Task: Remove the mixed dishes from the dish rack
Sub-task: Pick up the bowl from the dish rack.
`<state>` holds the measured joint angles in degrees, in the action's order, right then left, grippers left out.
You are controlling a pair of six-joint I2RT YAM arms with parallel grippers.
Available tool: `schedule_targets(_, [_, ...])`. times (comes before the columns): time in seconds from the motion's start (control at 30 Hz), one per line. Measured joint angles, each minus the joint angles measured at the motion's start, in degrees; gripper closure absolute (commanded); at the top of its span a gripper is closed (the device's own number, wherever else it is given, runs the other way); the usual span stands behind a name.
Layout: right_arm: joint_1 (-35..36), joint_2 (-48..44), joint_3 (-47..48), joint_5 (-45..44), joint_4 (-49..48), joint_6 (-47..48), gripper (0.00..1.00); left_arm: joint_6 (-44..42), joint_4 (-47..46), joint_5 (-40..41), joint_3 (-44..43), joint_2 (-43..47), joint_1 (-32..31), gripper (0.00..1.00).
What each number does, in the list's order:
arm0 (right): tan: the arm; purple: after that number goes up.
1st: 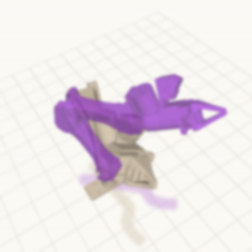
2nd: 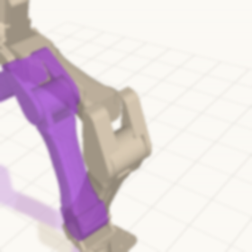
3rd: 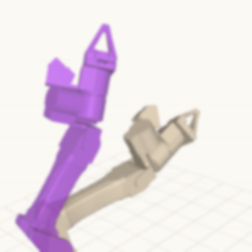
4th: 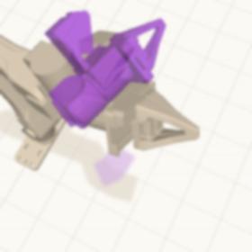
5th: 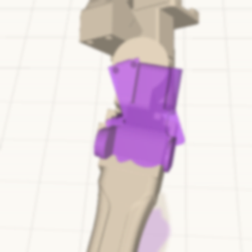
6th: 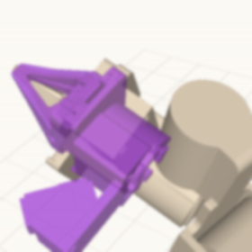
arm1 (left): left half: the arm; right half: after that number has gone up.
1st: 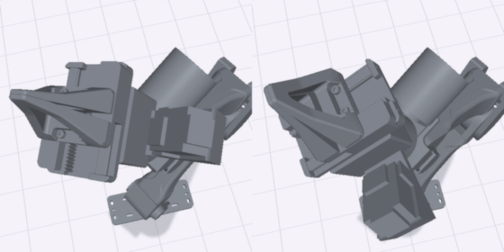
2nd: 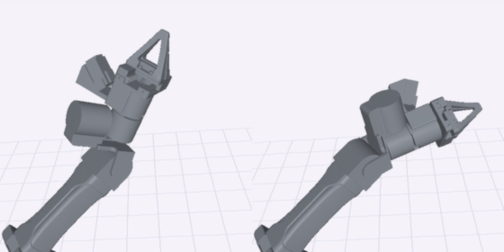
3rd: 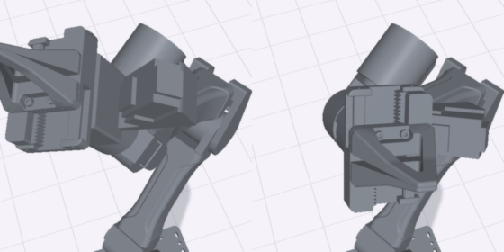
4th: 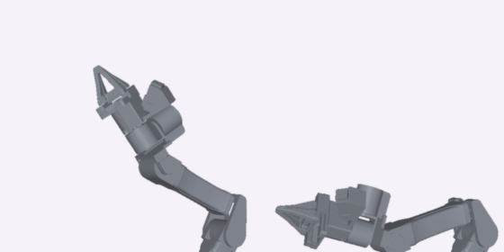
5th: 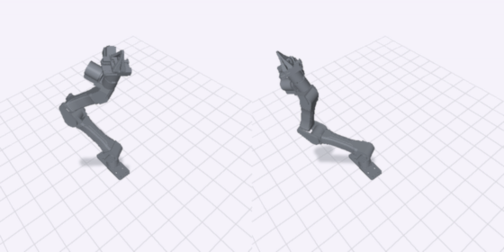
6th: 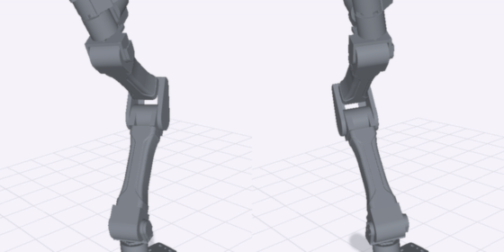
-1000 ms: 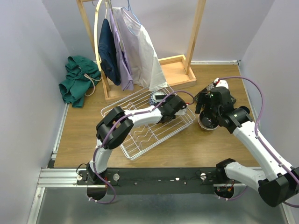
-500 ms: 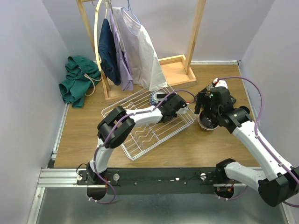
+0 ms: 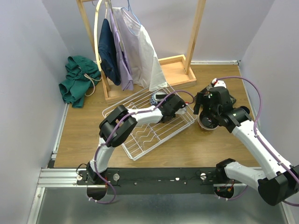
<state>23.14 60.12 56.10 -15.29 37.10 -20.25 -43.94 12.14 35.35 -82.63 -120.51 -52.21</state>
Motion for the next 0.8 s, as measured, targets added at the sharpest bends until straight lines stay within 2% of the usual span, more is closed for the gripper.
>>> schedule_targets(0.37, [0.0,0.1,0.0,0.7,0.0,0.4,0.0,-1.0,-1.8,-0.5,0.5,0.0,0.0,0.03])
schedule_targets(0.8, [0.0,0.9,0.0,1.2,0.0,0.8,0.0,-2.0,-3.1,-3.0,1.4,0.2,0.3,0.38])
